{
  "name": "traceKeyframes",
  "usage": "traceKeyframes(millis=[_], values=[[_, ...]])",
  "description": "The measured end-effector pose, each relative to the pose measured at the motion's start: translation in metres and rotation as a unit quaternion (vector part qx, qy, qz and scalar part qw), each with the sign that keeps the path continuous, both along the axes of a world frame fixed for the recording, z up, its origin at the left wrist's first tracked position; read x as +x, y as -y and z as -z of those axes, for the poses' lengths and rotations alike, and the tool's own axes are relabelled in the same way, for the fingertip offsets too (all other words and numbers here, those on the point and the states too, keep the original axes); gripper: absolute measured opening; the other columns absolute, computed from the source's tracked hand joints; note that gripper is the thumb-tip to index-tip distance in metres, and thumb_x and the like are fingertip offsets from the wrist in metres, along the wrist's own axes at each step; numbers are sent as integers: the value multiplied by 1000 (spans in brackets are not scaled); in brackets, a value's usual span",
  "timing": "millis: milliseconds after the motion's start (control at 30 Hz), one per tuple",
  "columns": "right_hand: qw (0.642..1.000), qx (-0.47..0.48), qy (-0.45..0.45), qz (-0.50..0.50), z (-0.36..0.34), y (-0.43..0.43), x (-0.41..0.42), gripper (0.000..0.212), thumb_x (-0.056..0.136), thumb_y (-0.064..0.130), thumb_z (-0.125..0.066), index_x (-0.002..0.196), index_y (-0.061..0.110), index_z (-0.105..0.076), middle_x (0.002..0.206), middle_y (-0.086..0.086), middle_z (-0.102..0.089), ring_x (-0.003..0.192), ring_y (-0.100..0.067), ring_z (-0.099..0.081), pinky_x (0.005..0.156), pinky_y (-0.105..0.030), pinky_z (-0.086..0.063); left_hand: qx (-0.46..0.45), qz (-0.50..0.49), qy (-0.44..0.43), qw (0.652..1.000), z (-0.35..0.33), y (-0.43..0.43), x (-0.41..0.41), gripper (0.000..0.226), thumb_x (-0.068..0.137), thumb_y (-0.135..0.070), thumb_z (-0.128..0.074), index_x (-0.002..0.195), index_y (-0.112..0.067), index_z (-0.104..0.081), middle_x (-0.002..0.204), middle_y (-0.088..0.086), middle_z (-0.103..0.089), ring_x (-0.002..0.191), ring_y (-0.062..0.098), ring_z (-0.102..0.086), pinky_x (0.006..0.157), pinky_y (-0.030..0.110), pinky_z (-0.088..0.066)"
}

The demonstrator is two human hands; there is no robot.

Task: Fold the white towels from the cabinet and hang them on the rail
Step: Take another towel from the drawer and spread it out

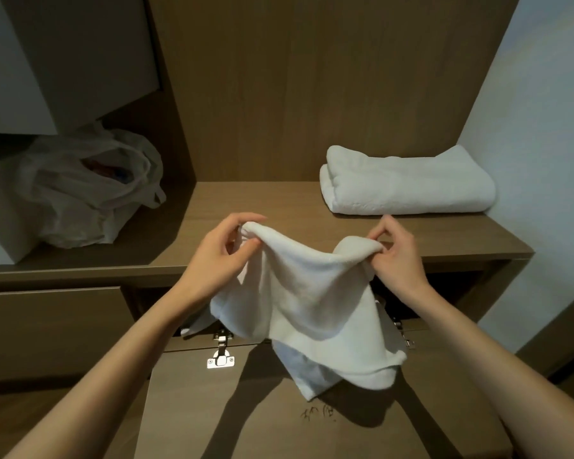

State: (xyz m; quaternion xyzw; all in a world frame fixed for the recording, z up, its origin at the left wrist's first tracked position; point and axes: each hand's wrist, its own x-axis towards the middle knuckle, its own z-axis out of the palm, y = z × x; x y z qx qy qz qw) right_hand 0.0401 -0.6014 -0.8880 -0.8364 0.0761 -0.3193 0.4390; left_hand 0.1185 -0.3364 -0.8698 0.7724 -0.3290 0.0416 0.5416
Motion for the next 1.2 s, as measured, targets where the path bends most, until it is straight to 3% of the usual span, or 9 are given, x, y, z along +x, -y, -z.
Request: traceKeyframes(millis=[133,333,400,467,600,733,867,1033,1200], values=[[999,16,35,10,-16,19,-10,34,73,-21,-55,71,13,-50,74,0,-55,70,-8,-53,57,-18,-44,5,90,-100,991,-1,8,-17,25,98,-27,-46,103,-35,-68,106,-16,-66,104,1,-58,84,26,-43],[998,-21,28,-54,-31,40,-33,45,70,-24,-59,64,21,-54,69,12,-53,67,-6,-50,63,-21,-42,68,298,-269,914,-4,23,-18,75,86,-44,-11,94,-7,-76,105,10,-70,102,22,-63,97,34,-44],[995,-44,17,-85,-34,41,-40,50,68,-24,-62,61,25,-56,71,11,-53,70,-8,-50,65,-20,-41,151,276,-203,927,-1,42,-15,81,89,-61,-11,94,-14,-77,103,2,-71,101,20,-62,98,32,-42],[992,-69,5,-110,-34,40,-45,50,65,-26,-61,60,24,-58,74,10,-53,73,-10,-52,66,-21,-40,223,203,-73,951,10,67,-10,58,84,-71,-41,120,-32,-65,117,-7,-61,112,15,-55,96,28,-42],[988,-73,-14,-138,-35,37,-53,39,64,-27,-63,60,12,-58,75,6,-51,72,-8,-51,65,-23,-39,288,251,6,924,33,122,-17,104,74,-45,-78,152,-37,-9,154,-9,-23,140,16,-23,114,38,-28],[984,-78,-30,-157,-34,46,-71,38,66,-26,-65,61,11,-60,74,2,-50,71,-9,-50,64,-20,-38,238,270,-12,933,56,157,-15,62,75,-33,-80,129,-24,-51,122,-13,-55,111,6,-50,94,24,-42],[990,-69,-30,-117,-38,60,-87,37,71,-23,-65,61,12,-61,76,2,-53,73,-7,-52,69,-18,-41,243,171,34,954,78,165,-6,12,95,-26,-57,103,-18,-62,103,-4,-63,93,17,-57,85,38,-48],[985,-149,-61,-55,-52,76,-90,39,79,-15,-64,63,21,-62,82,7,-57,78,-9,-56,71,-16,-44,127,68,-8,990,58,170,-18,15,99,-27,-48,90,-17,-55,85,-2,-59,78,17,-55,68,32,-44],[969,-211,-129,-14,-48,83,-87,33,81,-5,-69,63,23,-64,86,7,-55,78,-4,-51,69,-9,-40,34,38,-57,997,14,153,-24,13,98,-30,-48,94,-20,-56,92,-9,-59,84,7,-56,67,22,-43]])
